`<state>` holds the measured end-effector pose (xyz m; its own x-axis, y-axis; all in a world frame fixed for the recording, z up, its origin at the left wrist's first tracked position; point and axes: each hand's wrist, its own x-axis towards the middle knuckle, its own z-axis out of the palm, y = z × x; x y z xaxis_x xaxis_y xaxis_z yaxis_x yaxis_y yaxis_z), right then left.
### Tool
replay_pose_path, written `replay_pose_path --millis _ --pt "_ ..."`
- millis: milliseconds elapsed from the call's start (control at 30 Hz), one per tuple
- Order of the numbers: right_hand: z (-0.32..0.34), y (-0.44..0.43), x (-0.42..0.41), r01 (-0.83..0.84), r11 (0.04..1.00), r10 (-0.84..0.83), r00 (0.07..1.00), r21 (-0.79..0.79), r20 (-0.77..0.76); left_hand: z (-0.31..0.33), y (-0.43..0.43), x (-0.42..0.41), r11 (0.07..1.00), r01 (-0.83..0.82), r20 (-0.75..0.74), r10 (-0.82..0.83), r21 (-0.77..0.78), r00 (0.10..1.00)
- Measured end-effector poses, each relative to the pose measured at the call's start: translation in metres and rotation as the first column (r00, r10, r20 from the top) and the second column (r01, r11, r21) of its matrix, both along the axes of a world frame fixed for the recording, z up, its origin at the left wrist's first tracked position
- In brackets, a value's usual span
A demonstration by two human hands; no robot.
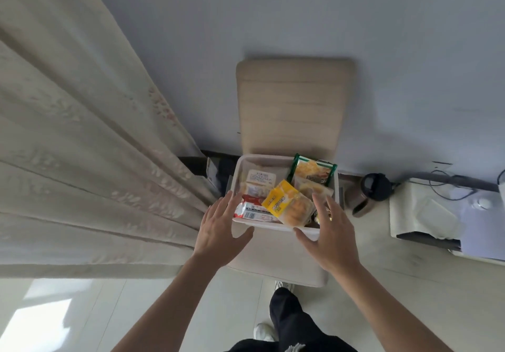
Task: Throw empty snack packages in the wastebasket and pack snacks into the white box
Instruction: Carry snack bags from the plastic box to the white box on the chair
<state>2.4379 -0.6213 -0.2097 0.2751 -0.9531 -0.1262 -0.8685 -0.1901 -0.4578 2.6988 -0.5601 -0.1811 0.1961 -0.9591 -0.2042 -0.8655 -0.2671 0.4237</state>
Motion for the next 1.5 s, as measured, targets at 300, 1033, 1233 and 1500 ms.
replay_pose_path --millis 300,1033,1233,1500 --pt "-0.063 -0.044 0.024 -0.023 1.000 0.023 0.999 -0.002 0.041 -0.085 -0.057 0.021 0.995 -0.017 -0.123 0.029 0.103 0.992" --pt "-0.168 -0.046 0.049 0.077 0.997 -0.075 0.990 -0.016 0.115 -0.199 -0.083 0.034 0.997 0.031 -0.380 -0.001 0.074 0.925" --pt "-0.175 -0.054 0.051 0.109 0.993 -0.102 0.986 -0.042 0.133 -0.204 -0.090 0.034 0.998 0.028 -0.433 0.001 0.061 0.902" --pt "-0.169 -0.057 0.051 0.121 0.992 -0.115 0.981 -0.025 0.157 -0.198 -0.090 0.032 0.999 0.021 -0.492 0.000 0.037 0.870"
